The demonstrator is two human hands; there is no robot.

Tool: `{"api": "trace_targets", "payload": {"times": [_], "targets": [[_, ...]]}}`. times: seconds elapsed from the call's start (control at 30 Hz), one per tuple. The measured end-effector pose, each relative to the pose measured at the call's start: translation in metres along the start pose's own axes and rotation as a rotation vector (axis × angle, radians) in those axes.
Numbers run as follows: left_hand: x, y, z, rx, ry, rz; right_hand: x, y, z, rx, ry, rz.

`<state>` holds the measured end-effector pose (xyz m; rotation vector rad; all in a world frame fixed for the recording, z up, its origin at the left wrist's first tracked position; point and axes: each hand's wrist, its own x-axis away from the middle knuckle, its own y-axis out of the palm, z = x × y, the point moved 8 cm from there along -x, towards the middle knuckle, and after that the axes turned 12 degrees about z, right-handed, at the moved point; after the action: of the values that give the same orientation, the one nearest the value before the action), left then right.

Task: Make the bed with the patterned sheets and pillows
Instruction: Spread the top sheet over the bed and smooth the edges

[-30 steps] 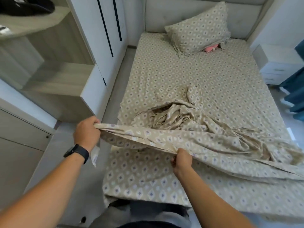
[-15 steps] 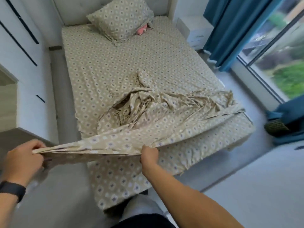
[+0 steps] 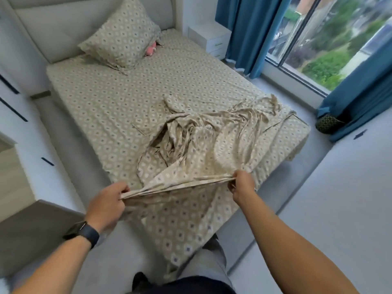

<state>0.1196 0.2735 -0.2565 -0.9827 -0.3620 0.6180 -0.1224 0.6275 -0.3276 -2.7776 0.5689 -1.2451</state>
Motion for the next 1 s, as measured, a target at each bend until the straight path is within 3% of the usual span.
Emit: {"api": "trace_targets", "payload": {"times": [0.17, 0.27, 0.37, 0.7, 1.0], "targets": [[0.048, 0.007, -0.002, -0.003, 0.255, -0.204, 0.032, -0.052, 0.061, -0.147, -0.02, 0.125], [0.097, 0.039, -0.018, 0.004, 0.271, -0.504, 0.029, -0.092, 0.124, -0.01, 0.065, 0.225], [0.138, 0.065, -0.024, 0.101, 0.23, -0.774, 0.03, -0.107, 0.175, 0.294, 0.111, 0.165], [0.132, 0.051, -0.042, 0.188, 0.152, -0.656, 0.104, -0.051, 0.231, 0.449, 0.023, -0.025], [0.129, 0.063, -0.035, 0.122, 0.065, -0.633, 0.102, -0.065, 0.228, 0.609, -0.04, -0.072]]}}
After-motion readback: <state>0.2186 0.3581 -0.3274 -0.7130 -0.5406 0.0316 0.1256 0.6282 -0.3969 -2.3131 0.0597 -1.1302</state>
